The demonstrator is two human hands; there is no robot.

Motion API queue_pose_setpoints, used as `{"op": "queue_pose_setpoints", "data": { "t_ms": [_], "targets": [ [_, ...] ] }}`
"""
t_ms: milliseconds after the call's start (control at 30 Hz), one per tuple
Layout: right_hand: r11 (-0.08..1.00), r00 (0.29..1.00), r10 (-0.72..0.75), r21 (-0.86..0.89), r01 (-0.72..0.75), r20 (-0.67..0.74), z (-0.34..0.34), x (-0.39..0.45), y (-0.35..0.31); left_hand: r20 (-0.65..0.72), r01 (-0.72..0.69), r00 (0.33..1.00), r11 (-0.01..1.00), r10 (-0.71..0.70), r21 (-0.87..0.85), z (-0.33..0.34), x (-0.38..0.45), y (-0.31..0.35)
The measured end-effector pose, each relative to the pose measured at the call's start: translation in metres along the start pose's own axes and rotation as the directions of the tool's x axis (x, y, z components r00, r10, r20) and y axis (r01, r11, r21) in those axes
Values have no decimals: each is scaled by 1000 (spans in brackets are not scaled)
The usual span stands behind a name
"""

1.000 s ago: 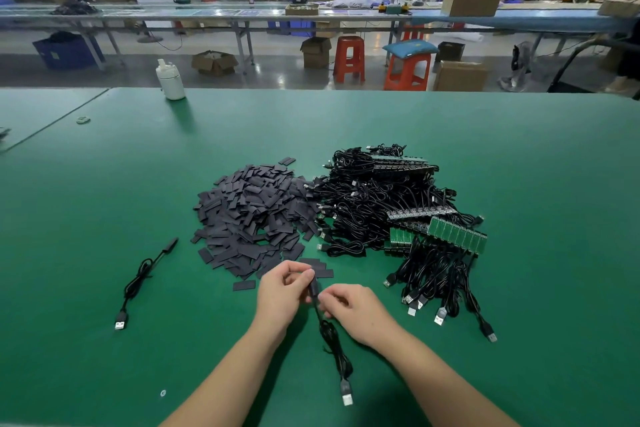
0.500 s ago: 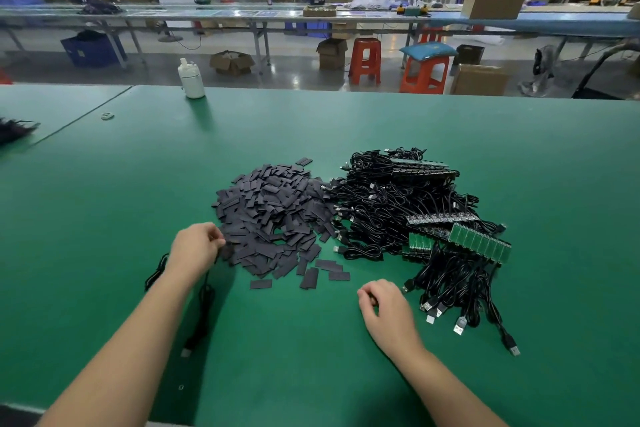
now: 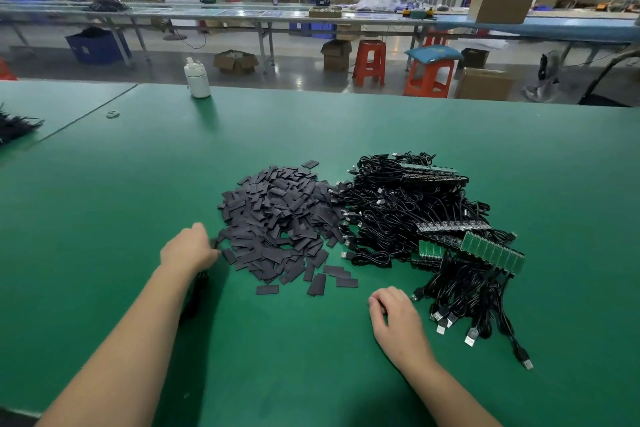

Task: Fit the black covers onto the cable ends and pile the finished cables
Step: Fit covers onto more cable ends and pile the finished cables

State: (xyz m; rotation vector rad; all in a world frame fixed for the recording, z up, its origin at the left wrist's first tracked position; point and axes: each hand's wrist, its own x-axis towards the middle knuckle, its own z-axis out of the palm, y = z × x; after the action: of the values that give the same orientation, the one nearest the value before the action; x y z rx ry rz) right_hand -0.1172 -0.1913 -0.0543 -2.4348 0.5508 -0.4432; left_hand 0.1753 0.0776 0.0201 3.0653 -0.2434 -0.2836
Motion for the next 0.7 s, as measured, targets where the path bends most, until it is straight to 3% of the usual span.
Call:
{"op": "queue_pose_setpoints", "data": {
  "t_ms": [133,367,500,700],
  "targets": [
    [1000,1000,-2,-2,2,4,1,0,1,95,5,995,993,-16,121,17,-17,-4],
    [1000,1000,-12,-12,12,6,1,-2,2,-84,39,996,998,-35,45,29,-19,-18],
    [1000,1000,-8,-11,8,7,2,-2,1,-169,56,985,992,-36,111,31,-17,-28],
    [1000,1000,-14,-14,14,12,2,-2,1,-224,46,973,996,-61,-72,46,-6,-42]
  ]
}}
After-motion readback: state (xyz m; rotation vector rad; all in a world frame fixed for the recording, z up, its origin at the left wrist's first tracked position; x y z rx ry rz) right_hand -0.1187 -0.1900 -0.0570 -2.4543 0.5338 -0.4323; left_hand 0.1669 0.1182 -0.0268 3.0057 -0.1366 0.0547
